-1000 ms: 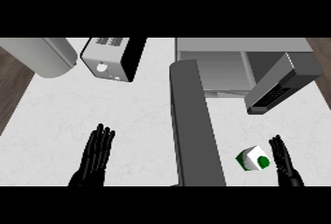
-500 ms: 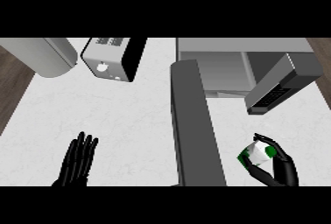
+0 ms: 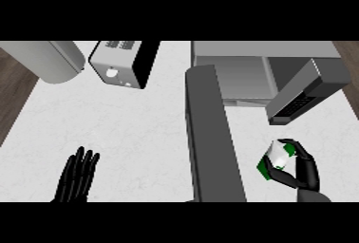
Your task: Pick up the milk, place it into the microwave and close the microwave
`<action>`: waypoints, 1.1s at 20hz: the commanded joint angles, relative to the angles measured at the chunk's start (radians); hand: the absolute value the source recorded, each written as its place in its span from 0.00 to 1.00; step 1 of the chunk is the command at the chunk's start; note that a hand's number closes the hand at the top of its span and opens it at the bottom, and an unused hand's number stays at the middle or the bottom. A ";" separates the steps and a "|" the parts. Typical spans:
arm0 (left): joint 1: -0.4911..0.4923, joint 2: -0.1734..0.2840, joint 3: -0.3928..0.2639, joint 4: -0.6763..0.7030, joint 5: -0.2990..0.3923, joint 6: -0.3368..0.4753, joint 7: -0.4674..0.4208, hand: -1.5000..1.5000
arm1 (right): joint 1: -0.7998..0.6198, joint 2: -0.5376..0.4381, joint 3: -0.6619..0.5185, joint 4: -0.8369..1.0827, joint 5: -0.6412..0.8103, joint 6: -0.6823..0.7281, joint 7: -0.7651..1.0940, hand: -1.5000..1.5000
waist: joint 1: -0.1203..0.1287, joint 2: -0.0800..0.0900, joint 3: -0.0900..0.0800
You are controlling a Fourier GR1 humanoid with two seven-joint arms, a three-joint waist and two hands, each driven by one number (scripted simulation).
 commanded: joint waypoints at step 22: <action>0.004 0.024 0.140 0.091 0.099 -0.134 -0.054 0.00 | -0.144 0.156 0.091 -0.048 -0.003 -0.025 -0.005 1.00 | -0.015 -0.001 0.004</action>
